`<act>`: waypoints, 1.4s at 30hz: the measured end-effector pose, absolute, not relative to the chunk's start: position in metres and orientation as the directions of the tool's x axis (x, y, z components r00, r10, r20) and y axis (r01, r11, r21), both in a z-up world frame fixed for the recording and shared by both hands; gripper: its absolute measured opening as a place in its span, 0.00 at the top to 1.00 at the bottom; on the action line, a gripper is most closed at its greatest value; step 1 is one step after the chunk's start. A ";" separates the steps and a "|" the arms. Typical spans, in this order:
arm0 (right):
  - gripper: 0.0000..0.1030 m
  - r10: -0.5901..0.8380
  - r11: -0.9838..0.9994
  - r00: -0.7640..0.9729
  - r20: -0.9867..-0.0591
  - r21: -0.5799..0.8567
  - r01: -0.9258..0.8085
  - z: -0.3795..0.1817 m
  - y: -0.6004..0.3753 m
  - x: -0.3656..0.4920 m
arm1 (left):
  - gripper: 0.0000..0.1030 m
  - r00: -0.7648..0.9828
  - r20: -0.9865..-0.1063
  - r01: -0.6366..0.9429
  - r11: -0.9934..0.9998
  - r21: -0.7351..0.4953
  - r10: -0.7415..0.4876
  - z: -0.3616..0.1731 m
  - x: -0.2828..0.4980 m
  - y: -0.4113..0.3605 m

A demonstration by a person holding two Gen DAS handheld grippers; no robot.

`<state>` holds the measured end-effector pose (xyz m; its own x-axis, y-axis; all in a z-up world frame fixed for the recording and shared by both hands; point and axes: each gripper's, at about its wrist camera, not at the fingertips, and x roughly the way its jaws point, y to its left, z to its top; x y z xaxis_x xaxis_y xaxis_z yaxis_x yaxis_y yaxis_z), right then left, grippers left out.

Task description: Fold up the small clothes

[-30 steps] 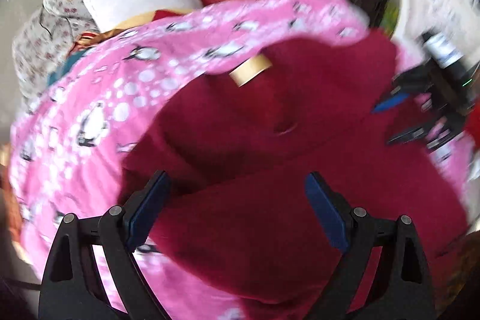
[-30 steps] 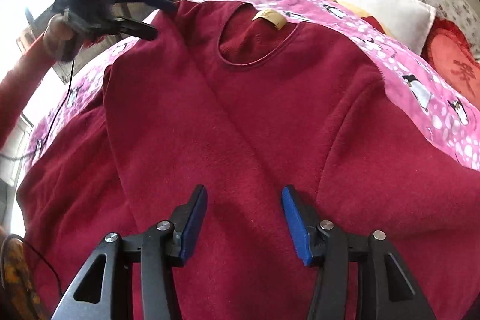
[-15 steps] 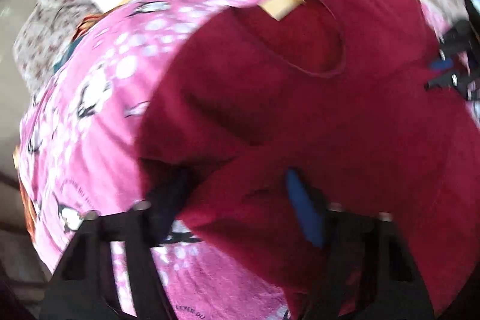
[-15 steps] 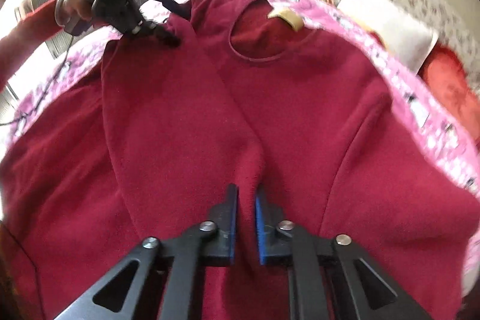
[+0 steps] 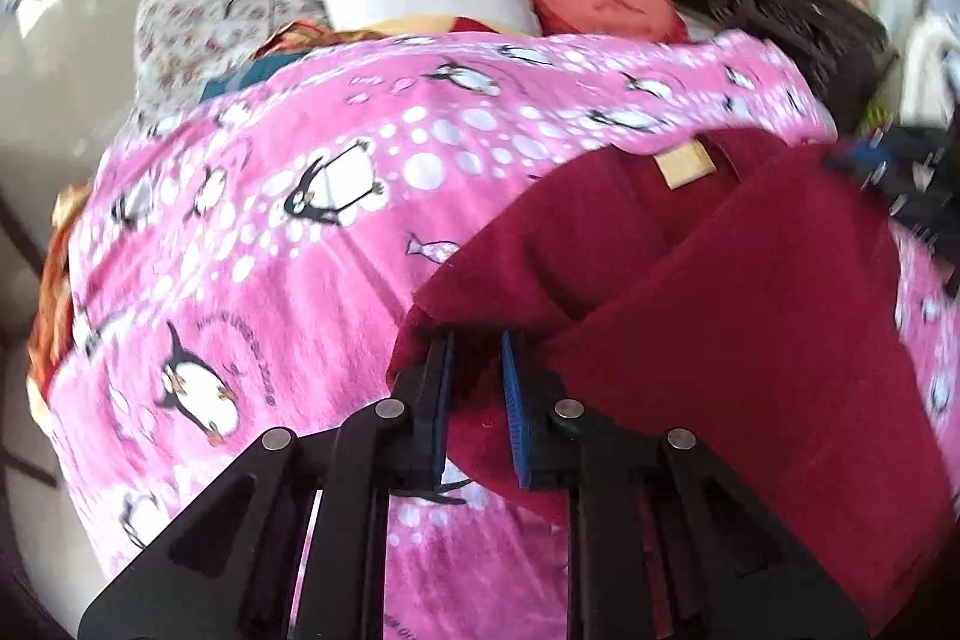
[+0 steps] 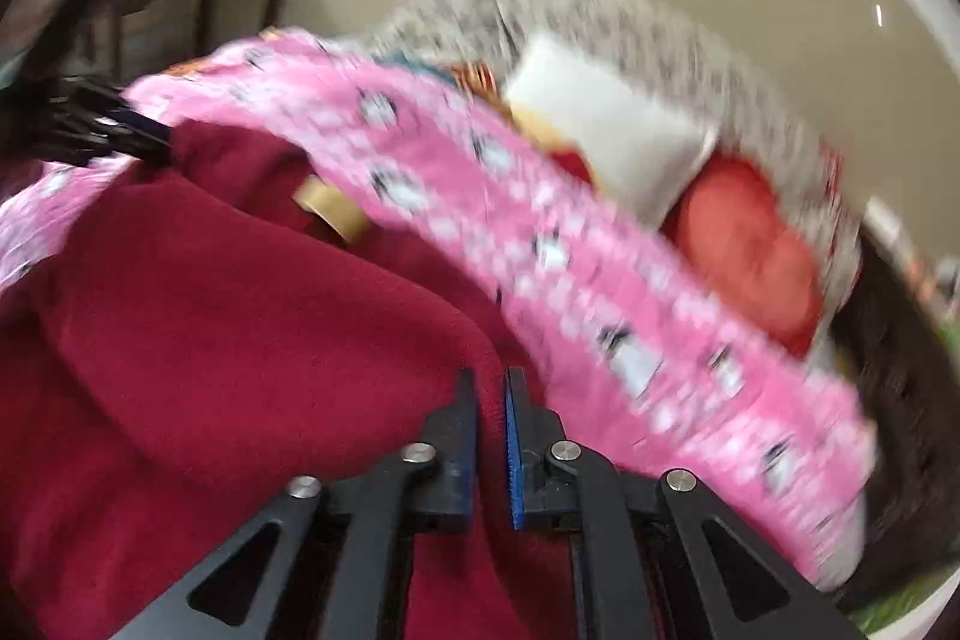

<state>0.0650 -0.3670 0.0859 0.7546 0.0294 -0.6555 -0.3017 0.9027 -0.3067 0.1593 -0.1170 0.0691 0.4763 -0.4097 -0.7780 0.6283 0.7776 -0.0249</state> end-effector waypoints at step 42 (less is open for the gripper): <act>1.00 0.561 0.655 0.528 -0.638 -0.048 -0.754 0.091 -0.092 0.129 | 0.49 0.518 -0.689 0.333 0.861 -0.383 -0.507 0.026 0.027 -0.057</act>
<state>0.1290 -0.0922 0.0910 0.5280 0.5606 -0.6380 -0.7539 0.6552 -0.0483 0.0270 -0.0575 0.0263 0.5179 -0.5072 -0.6889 0.3334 0.8613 -0.3835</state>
